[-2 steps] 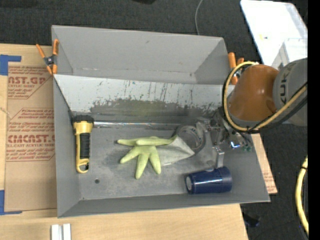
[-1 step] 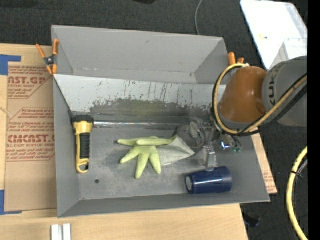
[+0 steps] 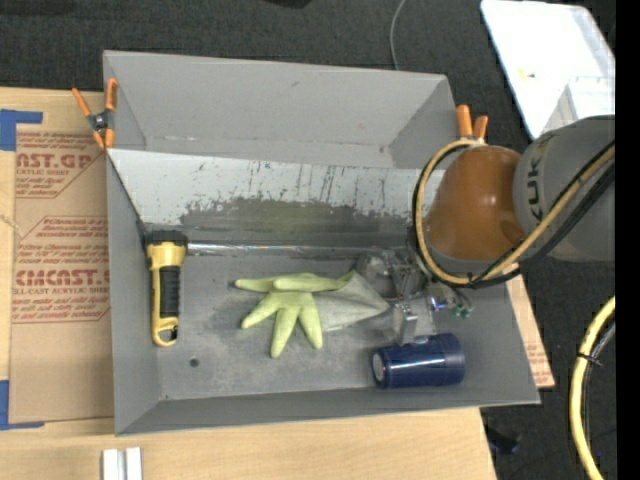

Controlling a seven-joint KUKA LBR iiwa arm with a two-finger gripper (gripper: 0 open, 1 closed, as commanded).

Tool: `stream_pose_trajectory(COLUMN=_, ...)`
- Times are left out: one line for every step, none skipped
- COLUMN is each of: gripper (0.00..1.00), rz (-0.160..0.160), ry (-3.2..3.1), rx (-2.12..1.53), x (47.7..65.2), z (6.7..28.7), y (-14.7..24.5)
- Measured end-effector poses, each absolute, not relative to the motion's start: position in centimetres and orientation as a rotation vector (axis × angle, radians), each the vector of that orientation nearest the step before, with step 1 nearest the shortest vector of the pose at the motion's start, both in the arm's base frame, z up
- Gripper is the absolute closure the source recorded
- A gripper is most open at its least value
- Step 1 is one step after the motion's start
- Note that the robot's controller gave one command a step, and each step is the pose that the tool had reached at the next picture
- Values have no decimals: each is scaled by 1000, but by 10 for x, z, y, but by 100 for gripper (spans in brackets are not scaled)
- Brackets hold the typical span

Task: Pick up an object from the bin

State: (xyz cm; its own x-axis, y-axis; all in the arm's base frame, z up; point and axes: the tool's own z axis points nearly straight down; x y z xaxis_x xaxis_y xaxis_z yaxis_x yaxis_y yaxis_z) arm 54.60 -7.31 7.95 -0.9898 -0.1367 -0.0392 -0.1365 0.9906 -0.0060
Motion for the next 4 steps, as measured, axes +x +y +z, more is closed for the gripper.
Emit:
stream_pose_trajectory(gripper=100, rz=-10, ry=3087, rx=-374, x=578, z=70, y=-122)
stream_pose_trajectory(gripper=100, rz=-10, ry=3087, rx=-374, x=578, z=71, y=-122)
stream_pose_trajectory(gripper=100, rz=-11, ry=3083, rx=-381, x=577, z=71, y=-115)
stream_pose_trajectory(gripper=100, rz=-10, ry=3089, rx=-338, x=572, z=213, y=-117)
